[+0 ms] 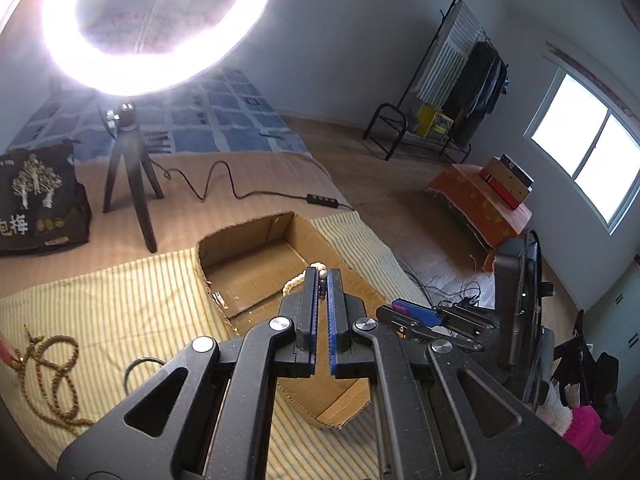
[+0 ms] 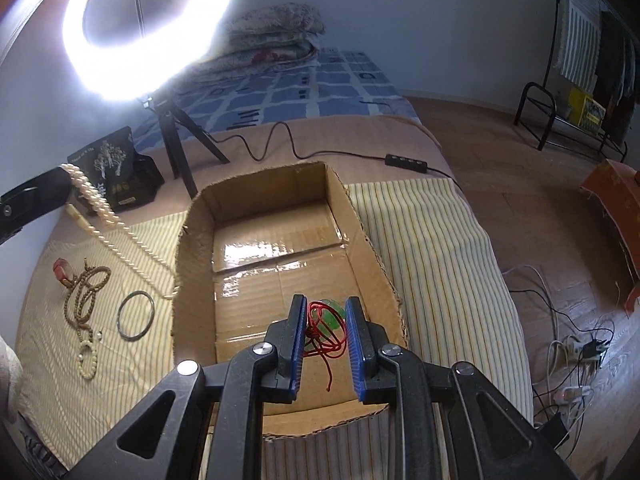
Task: Organize jewelry
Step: 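Carry both items over the cardboard box and open both tools to drop them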
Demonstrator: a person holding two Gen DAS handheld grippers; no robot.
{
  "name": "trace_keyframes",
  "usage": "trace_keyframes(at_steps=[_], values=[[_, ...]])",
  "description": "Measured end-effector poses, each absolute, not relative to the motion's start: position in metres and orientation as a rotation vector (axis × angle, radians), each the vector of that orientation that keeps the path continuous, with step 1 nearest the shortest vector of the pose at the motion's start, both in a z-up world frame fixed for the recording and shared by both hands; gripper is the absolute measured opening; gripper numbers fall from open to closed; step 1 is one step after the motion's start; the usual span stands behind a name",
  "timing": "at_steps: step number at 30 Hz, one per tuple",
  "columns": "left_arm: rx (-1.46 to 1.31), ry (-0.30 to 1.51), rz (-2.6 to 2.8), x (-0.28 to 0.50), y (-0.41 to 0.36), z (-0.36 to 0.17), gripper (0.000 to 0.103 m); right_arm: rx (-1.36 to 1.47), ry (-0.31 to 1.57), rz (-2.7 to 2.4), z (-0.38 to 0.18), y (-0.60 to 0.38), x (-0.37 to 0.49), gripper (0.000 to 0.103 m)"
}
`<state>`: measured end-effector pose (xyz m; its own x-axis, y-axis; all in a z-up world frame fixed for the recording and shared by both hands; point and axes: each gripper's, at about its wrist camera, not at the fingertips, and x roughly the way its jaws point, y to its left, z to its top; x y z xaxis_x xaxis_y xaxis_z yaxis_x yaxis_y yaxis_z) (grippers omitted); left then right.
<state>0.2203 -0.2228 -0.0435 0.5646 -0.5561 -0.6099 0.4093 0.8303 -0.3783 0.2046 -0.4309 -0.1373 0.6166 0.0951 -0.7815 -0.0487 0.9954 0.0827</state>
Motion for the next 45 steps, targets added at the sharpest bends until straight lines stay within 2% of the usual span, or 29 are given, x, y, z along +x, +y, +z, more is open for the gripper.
trace_keyframes(at_steps=[18,21,23,24,25,28,31,45], values=[[-0.139,0.889,-0.526,0.235,-0.242,-0.085,0.001,0.042,0.964,0.062,-0.157,-0.436,0.208,0.020],[-0.130,0.890,-0.513,0.236,-0.242,-0.086,0.002,0.037,0.961,0.060,-0.157,-0.436,0.207,0.033],[-0.123,0.895,-0.504,0.237,-0.242,-0.087,0.014,0.020,0.957,0.053,-0.157,-0.434,0.206,0.045],[-0.123,0.894,-0.501,0.237,-0.242,-0.088,0.028,0.010,0.954,0.048,-0.157,-0.433,0.206,0.055],[-0.125,0.893,-0.500,0.238,-0.240,-0.088,0.035,-0.001,0.950,0.043,-0.157,-0.432,0.205,0.062],[-0.119,0.892,-0.493,0.237,-0.239,-0.088,0.035,-0.013,0.942,0.041,-0.155,-0.430,0.204,0.071],[-0.115,0.886,-0.484,0.236,-0.236,-0.086,0.035,-0.023,0.936,0.040,-0.154,-0.427,0.203,0.075],[-0.091,0.845,-0.410,0.228,-0.198,-0.073,0.035,-0.043,0.888,0.055,-0.141,-0.413,0.195,0.080]])
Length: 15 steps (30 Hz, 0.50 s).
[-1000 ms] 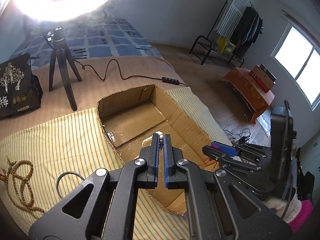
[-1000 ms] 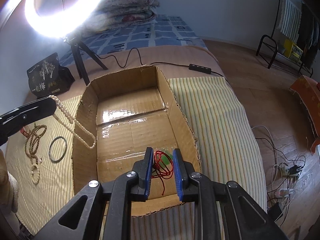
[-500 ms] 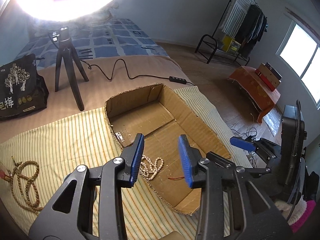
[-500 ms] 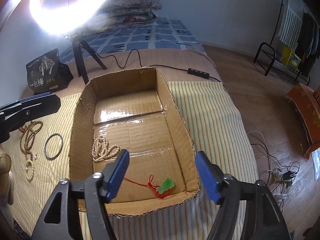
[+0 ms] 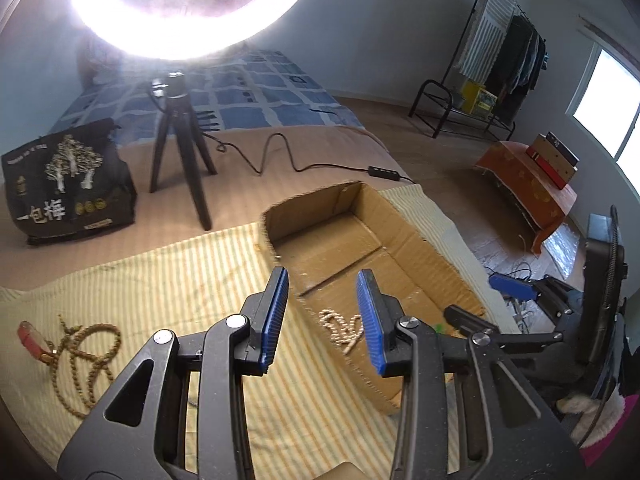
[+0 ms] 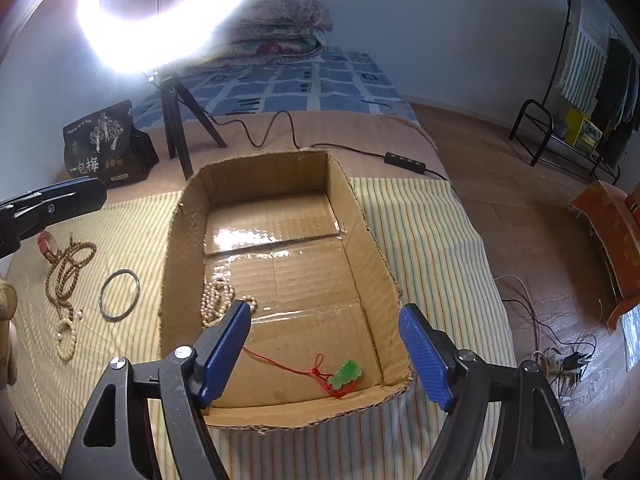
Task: Organize jewelry
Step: 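Carry both items over the cardboard box and open both tools to drop them, then move both tools back over the bedsheet toward the bangle and wooden beads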
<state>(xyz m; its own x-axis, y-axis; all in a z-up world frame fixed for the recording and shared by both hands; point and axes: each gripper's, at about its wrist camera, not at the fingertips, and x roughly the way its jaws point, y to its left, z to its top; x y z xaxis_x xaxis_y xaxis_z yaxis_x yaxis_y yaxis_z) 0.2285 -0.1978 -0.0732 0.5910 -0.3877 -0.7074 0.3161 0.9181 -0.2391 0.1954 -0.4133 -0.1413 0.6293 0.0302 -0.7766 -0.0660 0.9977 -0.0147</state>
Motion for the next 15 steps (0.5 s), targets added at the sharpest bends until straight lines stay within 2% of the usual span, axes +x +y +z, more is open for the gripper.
trace_keyframes(at_steps=[4,7,15], values=[[-0.079,0.838,-0.374,0.226,-0.179,-0.070,0.037,-0.054,0.867,0.068,-0.136,-0.403,0.194,0.085],[-0.069,0.824,-0.346,0.222,-0.164,-0.068,0.051,-0.068,0.845,0.074,-0.132,-0.393,0.192,0.090],[-0.074,0.831,-0.276,0.216,-0.113,-0.065,0.053,-0.084,0.812,0.130,-0.124,-0.366,0.186,0.093]])
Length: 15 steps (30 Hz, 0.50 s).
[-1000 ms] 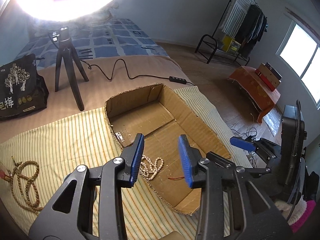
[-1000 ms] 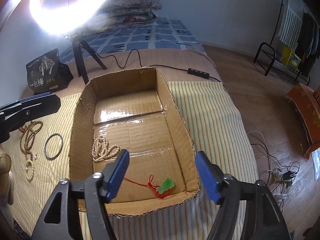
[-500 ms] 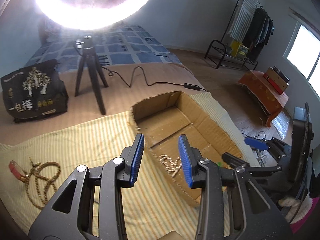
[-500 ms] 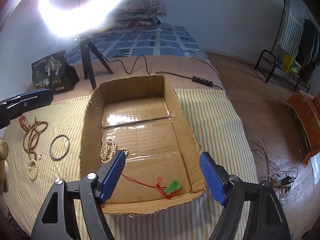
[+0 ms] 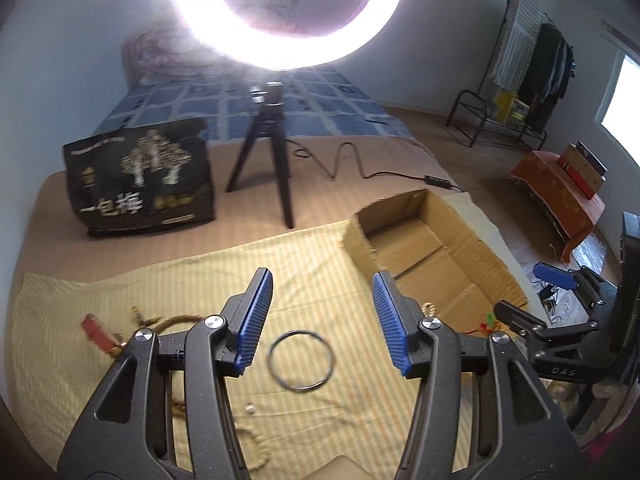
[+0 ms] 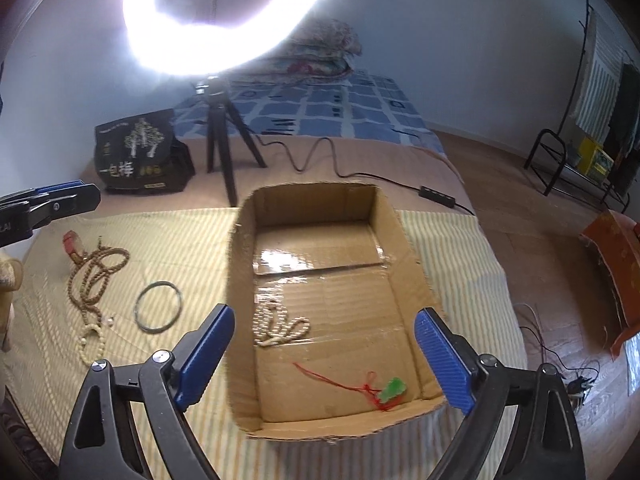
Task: Organize jewelry
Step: 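Move both tools back over the bedsheet toward the bangle and wooden beads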
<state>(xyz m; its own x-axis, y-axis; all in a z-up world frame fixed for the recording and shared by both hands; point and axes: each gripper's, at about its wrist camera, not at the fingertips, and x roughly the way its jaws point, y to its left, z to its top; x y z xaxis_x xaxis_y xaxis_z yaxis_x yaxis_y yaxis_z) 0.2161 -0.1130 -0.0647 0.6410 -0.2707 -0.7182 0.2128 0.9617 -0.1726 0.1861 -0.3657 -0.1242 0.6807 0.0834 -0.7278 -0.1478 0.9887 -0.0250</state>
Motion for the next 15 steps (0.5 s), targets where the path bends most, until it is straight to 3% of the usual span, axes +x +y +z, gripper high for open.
trace_keyframes(at_steps=[15], values=[[-0.066,0.872,-0.154,0.192,-0.021,-0.079,0.053,-0.126,0.825,0.286,-0.127,-0.288,0.184,0.096]])
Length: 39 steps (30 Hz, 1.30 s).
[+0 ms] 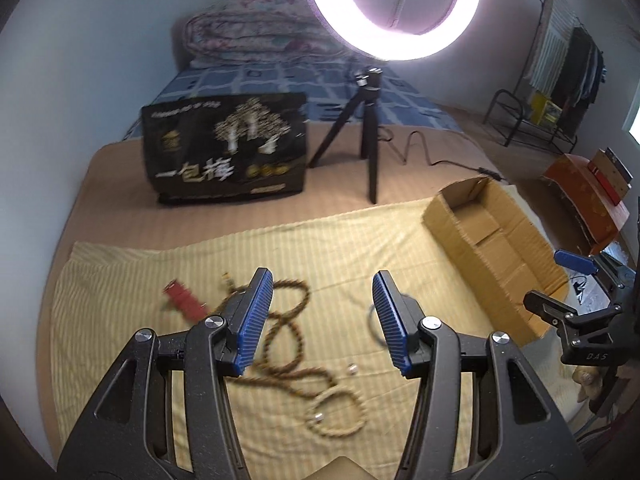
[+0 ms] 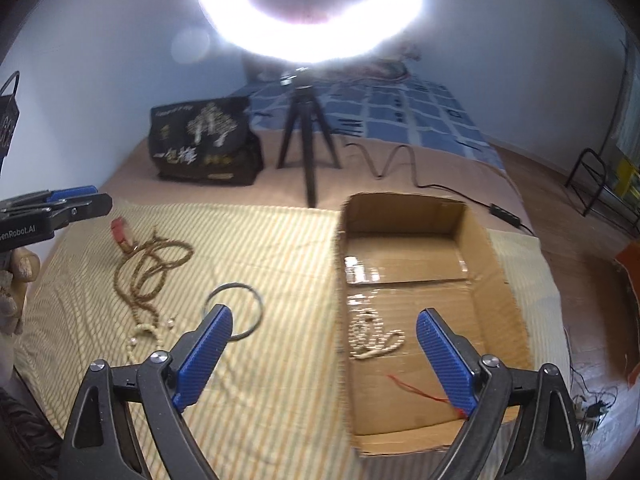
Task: Organize jewelry
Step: 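Move both tools back over the bedsheet toward the bangle and wooden beads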
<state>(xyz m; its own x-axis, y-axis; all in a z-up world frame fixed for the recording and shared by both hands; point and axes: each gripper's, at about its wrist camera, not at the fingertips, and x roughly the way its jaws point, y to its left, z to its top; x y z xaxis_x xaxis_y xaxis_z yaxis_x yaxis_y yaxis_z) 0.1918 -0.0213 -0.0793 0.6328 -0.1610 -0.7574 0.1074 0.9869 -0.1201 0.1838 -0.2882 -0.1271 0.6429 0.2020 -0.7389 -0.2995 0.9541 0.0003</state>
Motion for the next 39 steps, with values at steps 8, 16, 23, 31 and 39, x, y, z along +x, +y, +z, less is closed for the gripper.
trace_keyframes(at_steps=[8,16,23,31,39], values=[[-0.080,0.950,-0.121,0.180,0.015,-0.110,0.053,-0.203,0.874,0.338,-0.144,-0.247,0.186,0.096],[-0.204,1.038,-0.086,0.187,0.048,-0.136,0.053,-0.159,0.925,0.351,-0.163,-0.234,0.201,0.096],[-0.324,1.138,-0.059,0.198,0.061,-0.169,0.053,-0.152,0.949,0.346,-0.176,-0.228,0.215,0.096],[-0.393,1.215,-0.050,0.208,0.056,-0.201,0.053,-0.161,0.975,0.367,-0.189,-0.216,0.226,0.096],[-0.426,1.252,-0.061,0.222,0.045,-0.214,0.053,-0.177,1.007,0.389,-0.204,-0.209,0.232,0.096]])
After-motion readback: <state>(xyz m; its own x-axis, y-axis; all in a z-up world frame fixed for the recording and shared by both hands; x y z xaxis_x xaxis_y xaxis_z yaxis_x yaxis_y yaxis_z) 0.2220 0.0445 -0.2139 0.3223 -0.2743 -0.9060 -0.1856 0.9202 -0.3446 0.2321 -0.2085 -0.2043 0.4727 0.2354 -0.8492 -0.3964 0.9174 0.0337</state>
